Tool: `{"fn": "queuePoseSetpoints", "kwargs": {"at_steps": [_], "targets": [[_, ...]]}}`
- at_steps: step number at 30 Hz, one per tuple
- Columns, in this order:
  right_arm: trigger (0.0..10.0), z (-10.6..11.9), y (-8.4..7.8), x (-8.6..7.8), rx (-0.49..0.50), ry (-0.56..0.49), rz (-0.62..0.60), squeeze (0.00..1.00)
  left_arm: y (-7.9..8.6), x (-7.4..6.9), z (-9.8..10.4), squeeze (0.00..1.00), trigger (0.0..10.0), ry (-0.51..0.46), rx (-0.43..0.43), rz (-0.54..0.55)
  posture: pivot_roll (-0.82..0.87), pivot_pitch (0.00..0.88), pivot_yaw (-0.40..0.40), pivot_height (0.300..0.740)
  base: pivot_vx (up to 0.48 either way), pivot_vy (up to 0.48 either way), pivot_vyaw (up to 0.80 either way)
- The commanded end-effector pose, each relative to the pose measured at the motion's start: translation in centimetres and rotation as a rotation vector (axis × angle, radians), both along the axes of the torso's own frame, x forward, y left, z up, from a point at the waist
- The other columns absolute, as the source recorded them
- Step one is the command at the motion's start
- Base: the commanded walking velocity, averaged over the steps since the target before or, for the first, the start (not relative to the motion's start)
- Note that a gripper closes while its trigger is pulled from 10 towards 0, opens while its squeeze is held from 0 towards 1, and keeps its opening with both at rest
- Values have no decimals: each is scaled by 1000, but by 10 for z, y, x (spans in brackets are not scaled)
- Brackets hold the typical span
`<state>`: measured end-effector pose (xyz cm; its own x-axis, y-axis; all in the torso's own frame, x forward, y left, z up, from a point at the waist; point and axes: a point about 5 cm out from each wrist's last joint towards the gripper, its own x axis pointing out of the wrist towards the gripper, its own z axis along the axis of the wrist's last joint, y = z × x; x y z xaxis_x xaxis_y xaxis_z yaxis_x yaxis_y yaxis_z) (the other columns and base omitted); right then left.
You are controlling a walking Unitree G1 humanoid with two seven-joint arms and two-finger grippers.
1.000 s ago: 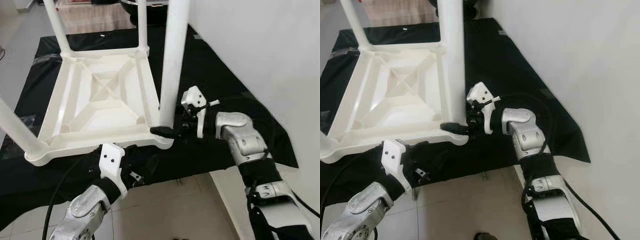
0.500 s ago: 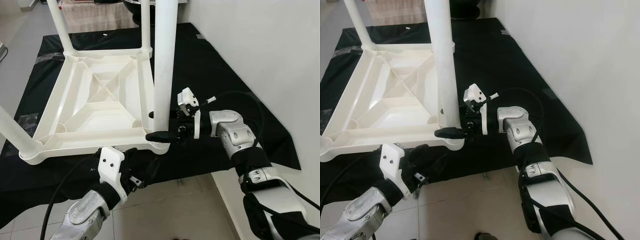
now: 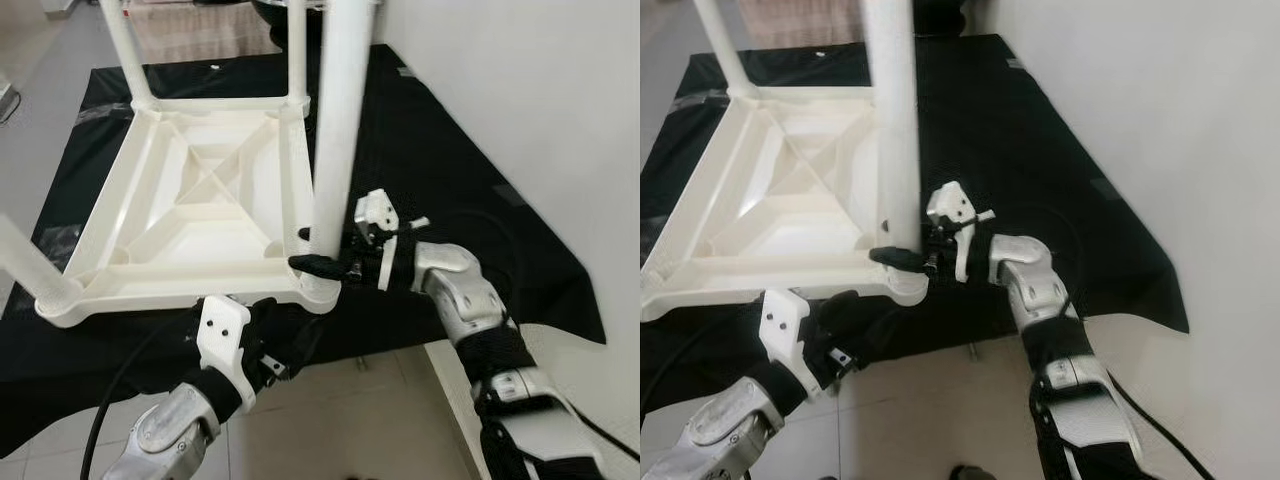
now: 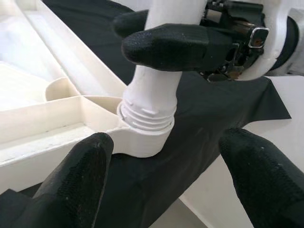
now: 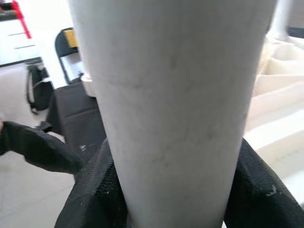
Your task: Building children table
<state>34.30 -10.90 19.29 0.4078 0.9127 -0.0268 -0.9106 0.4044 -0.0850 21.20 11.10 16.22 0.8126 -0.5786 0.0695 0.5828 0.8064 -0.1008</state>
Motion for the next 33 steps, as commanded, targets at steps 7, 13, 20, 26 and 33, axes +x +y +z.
{"fn": "queuePoseSetpoints", "kwargs": {"at_steps": [7,13,20,26,33], "targets": [[0,-30,-19,-17,-86,40,-766,0,8,4,-5,0,10000,52,-12,25,-11,183,-62,740,0,0,0],[0,-39,10,-44,-33,103,-835,0,38,17,14,0,10000,-89,241,28,-10,161,-43,740,0,0,0],[0,-31,12,-35,-57,89,-827,0,73,28,55,0,10000,-236,504,-128,0,139,-36,740,0,0,0],[0,-22,9,-31,-90,60,-887,0,86,25,49,0,10000,-256,718,-222,-5,137,-26,740,0,0,0],[10000,-10,18,-26,-73,14,-659,0,88,26,48,0,10000,-250,731,-226,-2,141,-31,740,0,0,0]]}}
